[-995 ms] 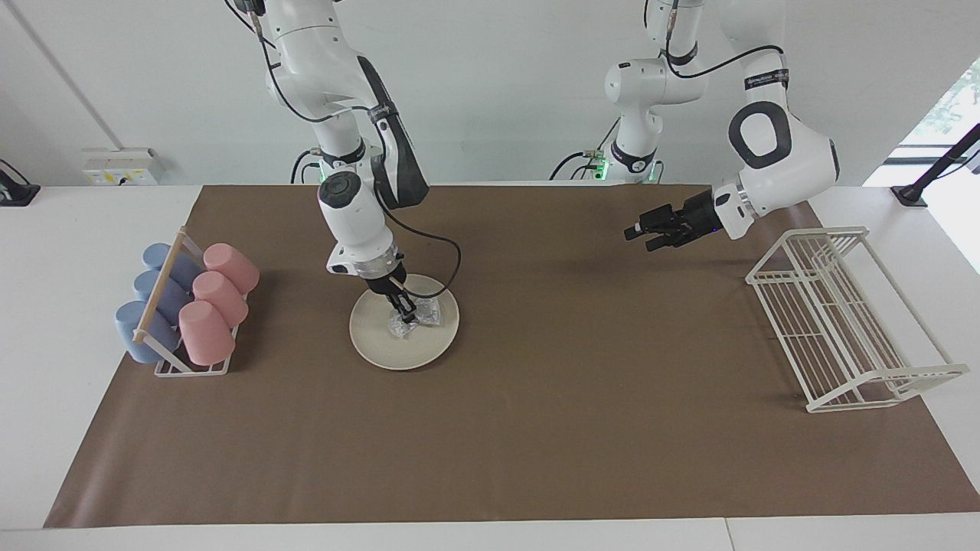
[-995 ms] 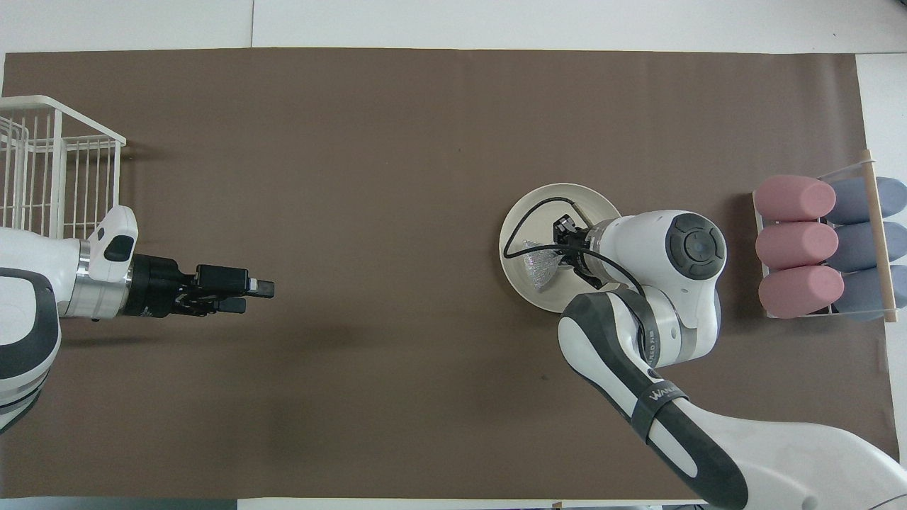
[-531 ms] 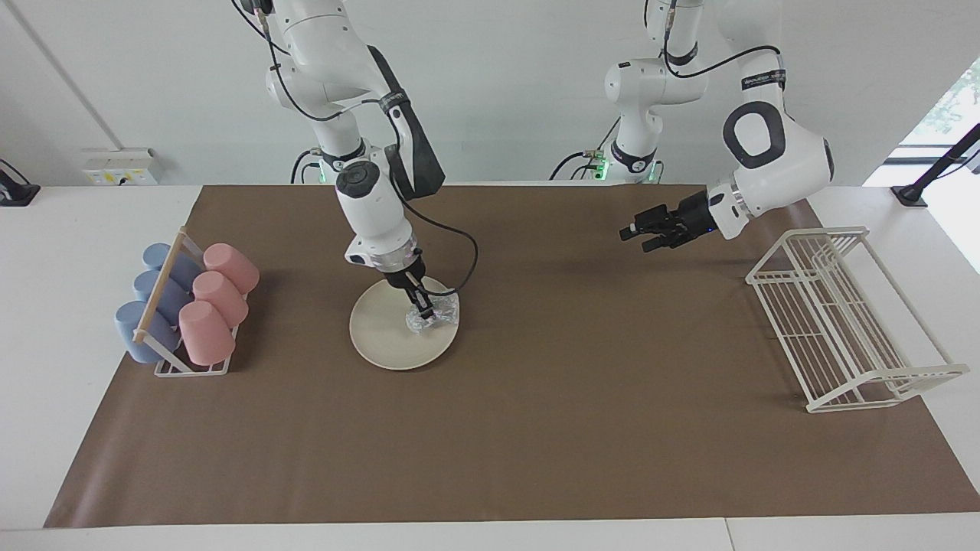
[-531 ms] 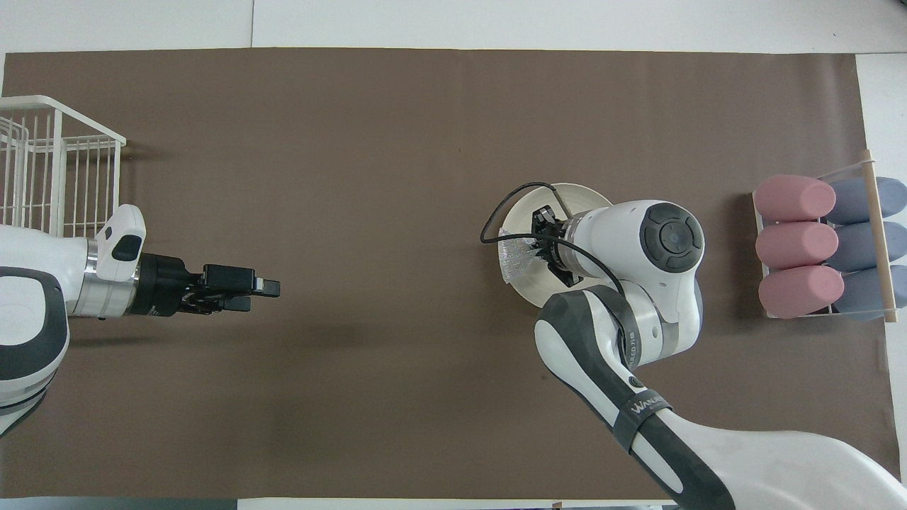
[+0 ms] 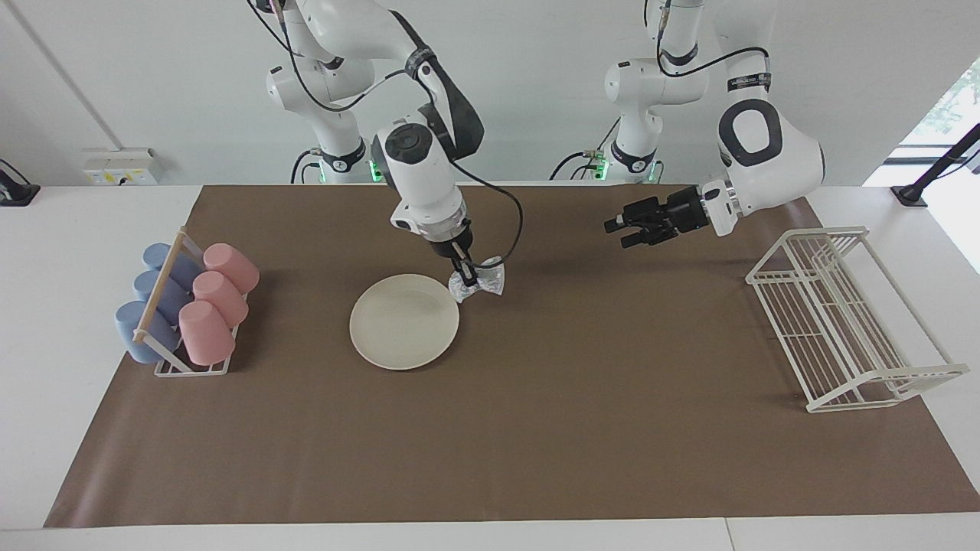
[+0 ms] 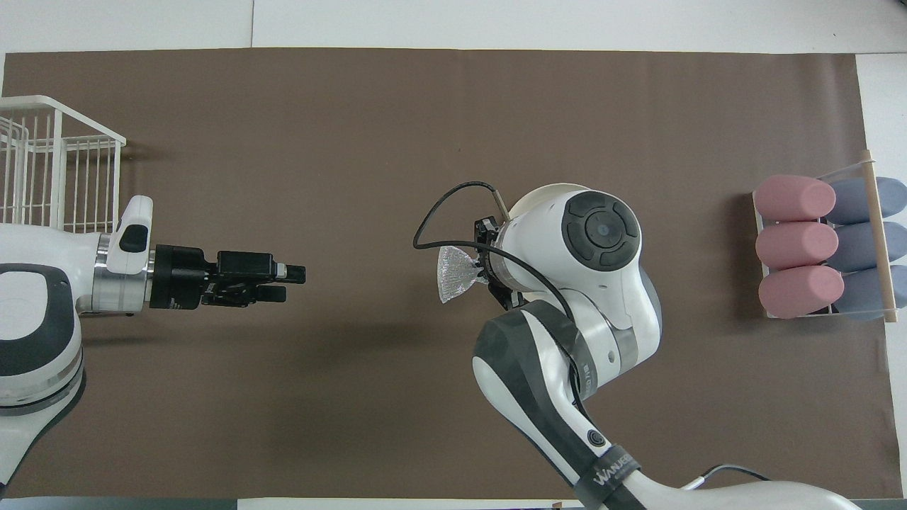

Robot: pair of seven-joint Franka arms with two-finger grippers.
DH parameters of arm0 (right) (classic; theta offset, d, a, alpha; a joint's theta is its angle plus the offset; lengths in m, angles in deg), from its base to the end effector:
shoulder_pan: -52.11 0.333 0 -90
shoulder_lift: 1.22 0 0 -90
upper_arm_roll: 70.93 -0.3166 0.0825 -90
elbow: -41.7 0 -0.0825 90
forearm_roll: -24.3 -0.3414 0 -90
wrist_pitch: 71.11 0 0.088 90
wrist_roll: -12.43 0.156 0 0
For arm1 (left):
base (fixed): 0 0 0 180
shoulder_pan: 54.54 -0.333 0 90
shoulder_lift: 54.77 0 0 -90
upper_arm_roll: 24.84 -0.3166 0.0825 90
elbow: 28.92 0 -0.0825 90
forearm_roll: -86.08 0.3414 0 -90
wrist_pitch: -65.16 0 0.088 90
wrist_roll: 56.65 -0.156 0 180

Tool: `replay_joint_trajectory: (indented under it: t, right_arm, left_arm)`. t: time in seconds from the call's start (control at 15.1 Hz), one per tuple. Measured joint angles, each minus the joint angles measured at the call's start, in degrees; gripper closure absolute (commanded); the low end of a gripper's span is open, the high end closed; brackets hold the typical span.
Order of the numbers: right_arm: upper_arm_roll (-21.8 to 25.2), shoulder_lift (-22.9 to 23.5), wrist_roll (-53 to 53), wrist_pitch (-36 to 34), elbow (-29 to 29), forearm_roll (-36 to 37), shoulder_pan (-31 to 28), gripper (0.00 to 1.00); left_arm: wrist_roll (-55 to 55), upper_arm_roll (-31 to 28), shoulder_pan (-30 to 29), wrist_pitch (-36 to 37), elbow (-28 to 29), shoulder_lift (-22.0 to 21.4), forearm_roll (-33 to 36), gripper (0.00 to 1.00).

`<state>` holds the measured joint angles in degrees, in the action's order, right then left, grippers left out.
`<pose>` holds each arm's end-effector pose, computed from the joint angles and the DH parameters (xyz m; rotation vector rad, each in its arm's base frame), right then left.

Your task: Wipe plate with sponge

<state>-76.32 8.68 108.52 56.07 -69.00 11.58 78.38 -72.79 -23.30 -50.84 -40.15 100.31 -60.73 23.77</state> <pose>0.4844 0.3152 0.3852 -2.3870 1.7244 0.1916 0.4407 -0.1537 0.4192 2.1236 0.1279 -0.2146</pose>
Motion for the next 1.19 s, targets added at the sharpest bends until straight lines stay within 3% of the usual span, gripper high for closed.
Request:
replay_joint_trajectory:
  t: [0.33, 0.53, 0.86, 1.19]
  right_arm:
    - [-0.1, -0.8, 12.8, -8.2, 7.5, 7.2, 6.0, 1.0]
    - [-0.1, -0.8, 15.0, -12.5, 11.5, 8.8, 7.3, 1.0]
    - [0.1, -0.4, 15.0, -12.6, 11.8, 8.9, 7.1, 1.0]
    - [0.1, -0.4, 15.0, -12.6, 11.9, 8.9, 7.1, 1.0]
  left_arm:
    - [-4.2, 0.2, 5.2, 0.2, 1.2, 0.0, -8.7, 0.0]
    - [-11.3, 0.3, 7.1, 0.3, 4.3, 0.0, -14.9, 0.0]
    - [-15.1, 0.3, 10.2, 0.0, 5.5, 0.0, -20.3, 0.0]
    - [-15.9, 0.3, 14.0, -4.8, 5.5, 0.2, -22.8, 0.0]
